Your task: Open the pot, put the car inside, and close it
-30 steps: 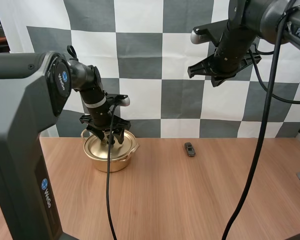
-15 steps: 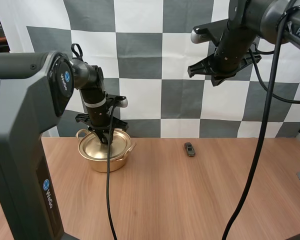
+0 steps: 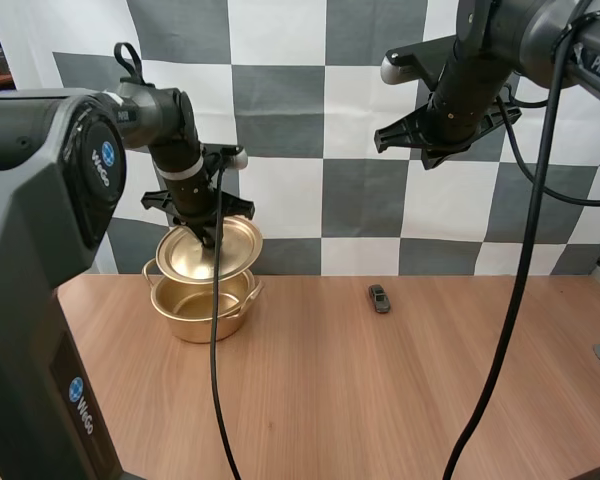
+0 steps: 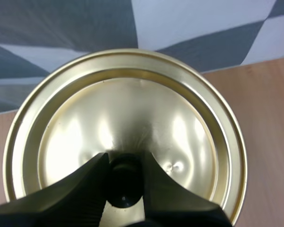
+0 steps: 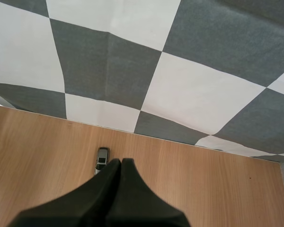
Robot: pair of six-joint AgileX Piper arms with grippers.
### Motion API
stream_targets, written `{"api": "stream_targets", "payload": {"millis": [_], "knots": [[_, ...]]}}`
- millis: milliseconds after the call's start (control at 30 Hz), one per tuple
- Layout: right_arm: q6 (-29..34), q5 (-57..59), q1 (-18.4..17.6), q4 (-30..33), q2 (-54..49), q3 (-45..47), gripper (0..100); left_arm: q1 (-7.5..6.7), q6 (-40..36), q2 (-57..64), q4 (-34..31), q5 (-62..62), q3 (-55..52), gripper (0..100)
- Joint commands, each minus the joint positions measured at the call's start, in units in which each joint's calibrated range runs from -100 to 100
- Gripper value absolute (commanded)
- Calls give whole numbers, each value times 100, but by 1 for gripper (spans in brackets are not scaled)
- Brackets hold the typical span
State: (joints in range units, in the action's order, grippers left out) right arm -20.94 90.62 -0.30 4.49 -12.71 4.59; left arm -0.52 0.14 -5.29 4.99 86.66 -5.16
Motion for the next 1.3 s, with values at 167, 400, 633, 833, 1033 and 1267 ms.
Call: {"api": "stream_targets", "payload": {"millis": [167,400,633,833,1033,1267], "knots": [[0,-525,4,14,118,878,0,3,299,1478,1095,1334,1210,0],[0,-2215,4,26,775,2162,0,3,337,3215,1734,1334,1444,0],[0,-3180,4,230,1537,2242,0,3,337,4669,1655,1334,1444,0],[0,-4024,4,273,1786,2242,0,3,337,5161,1470,1334,1430,0],[0,-4330,4,160,1786,2242,0,3,337,5225,1292,1334,900,0],[0,-4139,-35,91,1786,2242,0,3,337,5225,1385,1334,439,0]]}}
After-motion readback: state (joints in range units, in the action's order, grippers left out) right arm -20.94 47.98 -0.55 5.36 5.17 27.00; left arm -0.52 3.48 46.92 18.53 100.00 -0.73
